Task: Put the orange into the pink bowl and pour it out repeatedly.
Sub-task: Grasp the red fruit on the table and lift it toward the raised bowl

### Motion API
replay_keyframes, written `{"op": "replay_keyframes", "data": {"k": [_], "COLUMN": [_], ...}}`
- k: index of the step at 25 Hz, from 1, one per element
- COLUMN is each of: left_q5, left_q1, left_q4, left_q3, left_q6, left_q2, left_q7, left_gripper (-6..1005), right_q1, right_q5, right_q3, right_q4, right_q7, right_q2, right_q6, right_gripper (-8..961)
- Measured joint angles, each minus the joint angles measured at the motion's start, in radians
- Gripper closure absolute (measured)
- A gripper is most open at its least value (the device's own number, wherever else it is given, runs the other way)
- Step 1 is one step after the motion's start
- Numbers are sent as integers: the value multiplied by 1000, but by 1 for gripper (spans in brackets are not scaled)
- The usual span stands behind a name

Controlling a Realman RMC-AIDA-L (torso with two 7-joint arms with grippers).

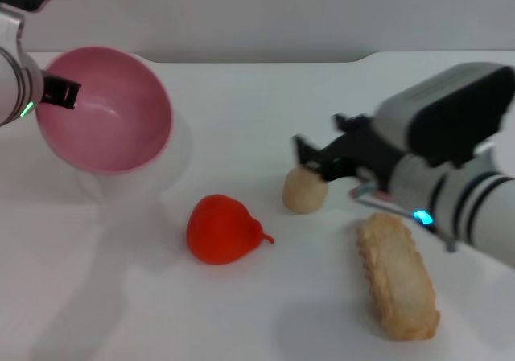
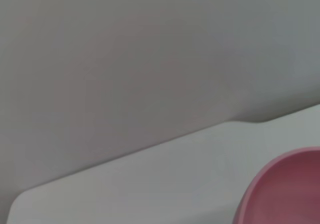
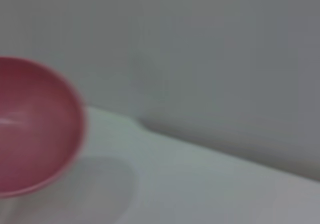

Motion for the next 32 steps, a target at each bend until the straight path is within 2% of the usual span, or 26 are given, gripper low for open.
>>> {"op": "replay_keyframes", "data": {"k": [4, 7, 9, 13, 22, 32], "left_q5": [-5, -5, 2, 2, -6, -8], "left_q1": [7, 6, 1, -1, -24, -25], "left_q4": [-28, -34, -45, -45, -60, -66], "left_q3": [-15, -21, -75, -93, -97, -98], "left_q6": [2, 2, -5, -4, -2, -3], "left_q2": [0, 0, 1, 1, 1, 1], "left_q7": [1, 2, 7, 15, 37, 43], "left_gripper": [959, 959, 959, 959, 959, 958], "right_q1": [92, 140, 160, 191, 276, 456], "right_q5": [78, 122, 143, 189, 320, 549], "right_q3": [-65, -104, -125, -153, -193, -211], "right_q4": [44, 77, 100, 134, 221, 473], "right_q7": [2, 2, 2, 2, -6, -15], "right_q2": [2, 4, 5, 6, 6, 10], "right_q6": [23, 24, 22, 22, 25, 21], "right_gripper": [316, 174, 171, 165, 217, 274]}}
